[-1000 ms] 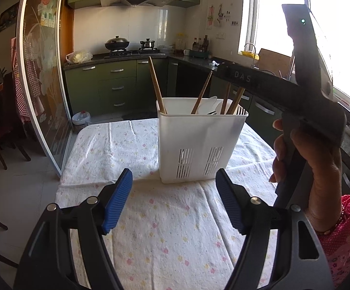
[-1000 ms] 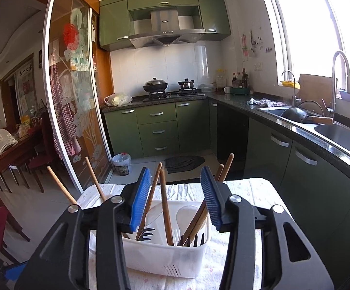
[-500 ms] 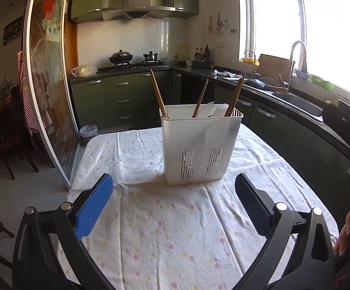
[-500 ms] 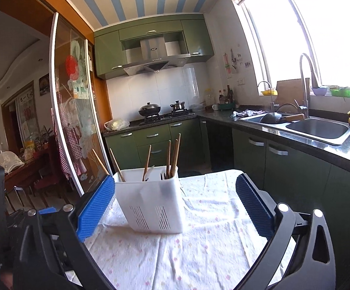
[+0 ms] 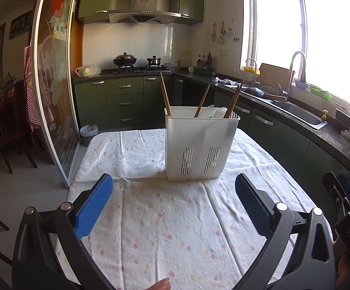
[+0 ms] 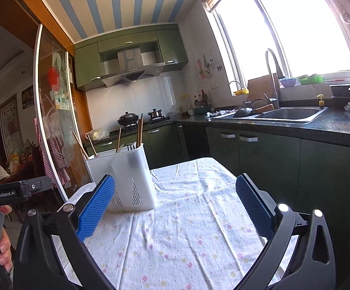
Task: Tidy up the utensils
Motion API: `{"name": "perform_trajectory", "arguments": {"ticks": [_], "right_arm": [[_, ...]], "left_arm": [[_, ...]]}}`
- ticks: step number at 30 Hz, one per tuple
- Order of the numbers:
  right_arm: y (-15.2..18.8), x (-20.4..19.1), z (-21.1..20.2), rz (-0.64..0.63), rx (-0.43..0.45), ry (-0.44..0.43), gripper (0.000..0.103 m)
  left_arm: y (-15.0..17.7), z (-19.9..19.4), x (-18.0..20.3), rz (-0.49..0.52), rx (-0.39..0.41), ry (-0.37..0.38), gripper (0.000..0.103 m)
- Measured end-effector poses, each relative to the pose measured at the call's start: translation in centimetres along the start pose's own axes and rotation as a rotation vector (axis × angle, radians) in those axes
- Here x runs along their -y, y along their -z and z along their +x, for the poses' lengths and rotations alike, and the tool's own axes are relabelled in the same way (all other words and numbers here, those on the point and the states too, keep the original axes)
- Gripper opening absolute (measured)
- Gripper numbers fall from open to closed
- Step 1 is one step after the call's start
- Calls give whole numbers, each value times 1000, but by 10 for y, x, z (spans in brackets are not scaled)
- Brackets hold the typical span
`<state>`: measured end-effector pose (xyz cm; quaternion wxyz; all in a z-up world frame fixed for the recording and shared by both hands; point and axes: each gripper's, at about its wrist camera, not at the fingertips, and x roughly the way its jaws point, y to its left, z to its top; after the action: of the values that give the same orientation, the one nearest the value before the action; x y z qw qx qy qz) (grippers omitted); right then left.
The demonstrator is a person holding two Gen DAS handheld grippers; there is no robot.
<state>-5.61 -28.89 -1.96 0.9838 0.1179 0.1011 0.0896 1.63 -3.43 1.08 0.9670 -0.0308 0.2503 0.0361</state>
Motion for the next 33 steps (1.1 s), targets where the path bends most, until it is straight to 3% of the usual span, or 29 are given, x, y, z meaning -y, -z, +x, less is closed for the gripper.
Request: {"name": "perform_trajectory", "arguments": {"ticks": [12, 33], "right_arm": [[0, 4, 15, -5, -6, 35, 98], [-3, -2, 16, -24, -10, 18, 98]], "left_arm": [[9, 7, 3, 17, -14, -49, 96], [15, 4, -1, 16, -23, -44, 96]]}}
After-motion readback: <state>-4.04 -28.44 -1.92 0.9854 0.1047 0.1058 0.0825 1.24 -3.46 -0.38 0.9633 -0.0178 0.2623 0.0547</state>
